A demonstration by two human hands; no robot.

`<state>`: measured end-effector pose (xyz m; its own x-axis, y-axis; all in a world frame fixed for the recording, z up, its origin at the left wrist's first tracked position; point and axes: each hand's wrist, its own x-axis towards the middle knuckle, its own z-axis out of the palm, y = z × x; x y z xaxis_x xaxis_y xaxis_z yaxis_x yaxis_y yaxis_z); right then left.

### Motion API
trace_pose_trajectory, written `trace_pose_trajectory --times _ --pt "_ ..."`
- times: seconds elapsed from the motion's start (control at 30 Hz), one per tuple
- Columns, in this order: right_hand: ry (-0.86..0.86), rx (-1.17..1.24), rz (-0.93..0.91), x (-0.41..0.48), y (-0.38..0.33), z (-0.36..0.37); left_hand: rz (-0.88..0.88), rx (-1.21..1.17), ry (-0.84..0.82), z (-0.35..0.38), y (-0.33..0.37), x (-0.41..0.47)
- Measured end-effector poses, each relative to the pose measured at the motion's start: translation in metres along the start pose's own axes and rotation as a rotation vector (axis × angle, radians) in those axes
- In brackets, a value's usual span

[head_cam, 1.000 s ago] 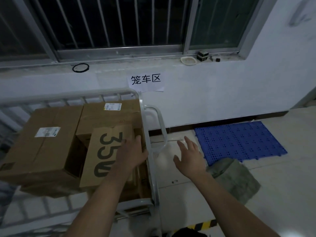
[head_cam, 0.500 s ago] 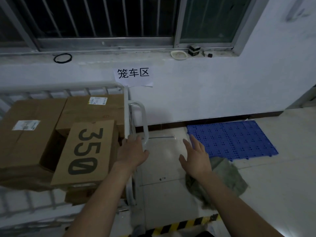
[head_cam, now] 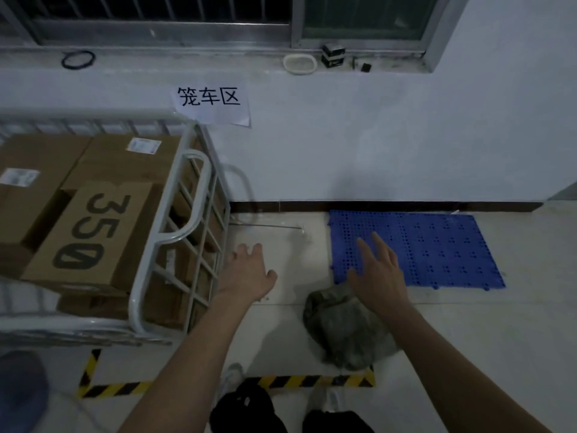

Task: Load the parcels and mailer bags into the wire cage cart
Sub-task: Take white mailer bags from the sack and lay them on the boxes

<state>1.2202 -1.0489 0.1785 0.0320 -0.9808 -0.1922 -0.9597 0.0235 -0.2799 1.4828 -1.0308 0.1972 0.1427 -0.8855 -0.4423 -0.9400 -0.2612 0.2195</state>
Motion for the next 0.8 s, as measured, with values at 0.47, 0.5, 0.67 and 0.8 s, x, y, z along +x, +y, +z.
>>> trace_pose_trajectory --times 0.47,0.5,0.67,0.8 --pt "-0.008 0.005 0.073 -0.002 0.058 0.013 0.084 0.115 -0.027 0.031 0.043 0.032" --pt "-0.016 -0.008 0.072 0.001 0.066 0.019 0.081 0.112 -0.035 0.036 0.046 0.036" --pt "-0.099 -0.022 0.095 0.001 0.119 0.064 0.025 0.082 -0.148 0.078 0.061 0.041" --pt "-0.168 -0.016 0.07 -0.003 0.166 0.076 -0.021 0.071 -0.189 0.117 0.089 0.035"
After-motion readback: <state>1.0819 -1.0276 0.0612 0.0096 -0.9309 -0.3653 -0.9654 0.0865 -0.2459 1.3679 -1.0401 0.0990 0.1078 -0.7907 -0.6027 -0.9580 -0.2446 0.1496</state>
